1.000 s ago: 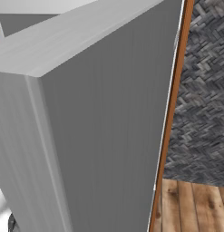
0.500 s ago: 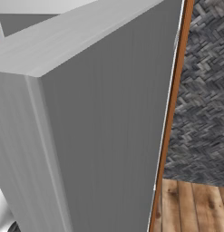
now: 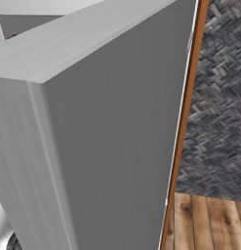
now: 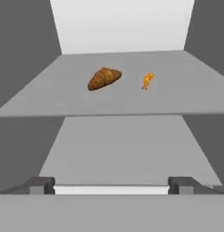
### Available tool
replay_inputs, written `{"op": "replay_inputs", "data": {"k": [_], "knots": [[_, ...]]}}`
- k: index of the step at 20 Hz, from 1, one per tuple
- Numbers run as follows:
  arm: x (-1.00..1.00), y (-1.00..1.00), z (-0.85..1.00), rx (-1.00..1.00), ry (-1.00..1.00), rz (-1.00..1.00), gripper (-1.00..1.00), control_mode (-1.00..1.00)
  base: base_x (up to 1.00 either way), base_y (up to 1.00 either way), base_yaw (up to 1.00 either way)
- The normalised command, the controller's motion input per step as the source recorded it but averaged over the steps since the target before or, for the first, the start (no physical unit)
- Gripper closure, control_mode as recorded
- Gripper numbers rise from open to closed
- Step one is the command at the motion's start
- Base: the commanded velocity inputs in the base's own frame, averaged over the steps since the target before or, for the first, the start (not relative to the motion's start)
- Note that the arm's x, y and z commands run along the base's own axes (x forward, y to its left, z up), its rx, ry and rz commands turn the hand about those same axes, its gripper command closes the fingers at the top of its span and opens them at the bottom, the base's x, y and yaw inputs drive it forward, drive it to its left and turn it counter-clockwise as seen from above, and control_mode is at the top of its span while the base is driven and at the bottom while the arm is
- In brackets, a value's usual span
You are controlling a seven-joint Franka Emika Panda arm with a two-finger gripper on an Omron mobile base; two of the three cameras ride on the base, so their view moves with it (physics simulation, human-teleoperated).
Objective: Pick shrimp from the fridge and place it on the plate on the counter.
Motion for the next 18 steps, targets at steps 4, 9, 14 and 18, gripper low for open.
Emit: {"op": "replay_inputs", "data": {"k": [4,9,14,18], "knots": [[0.49,-0.33,0.35,0.03,-0.18,-0.18,-1.0,-1.0,0.0,0.0,0.0],[0.82,-0.35,0.02,0.0,-0.03,-0.22,-1.0,-1.0,0.0,0.0,0.0],[0.64,-0.16,0.0,0.0,0.09,-0.04,-1.0,-1.0,0.0,0.0,0.0],[0.39,-0.18,-0.1,0.05,0.15,0.01,-1.0,-1.0,0.0,0.0,0.0]]}}
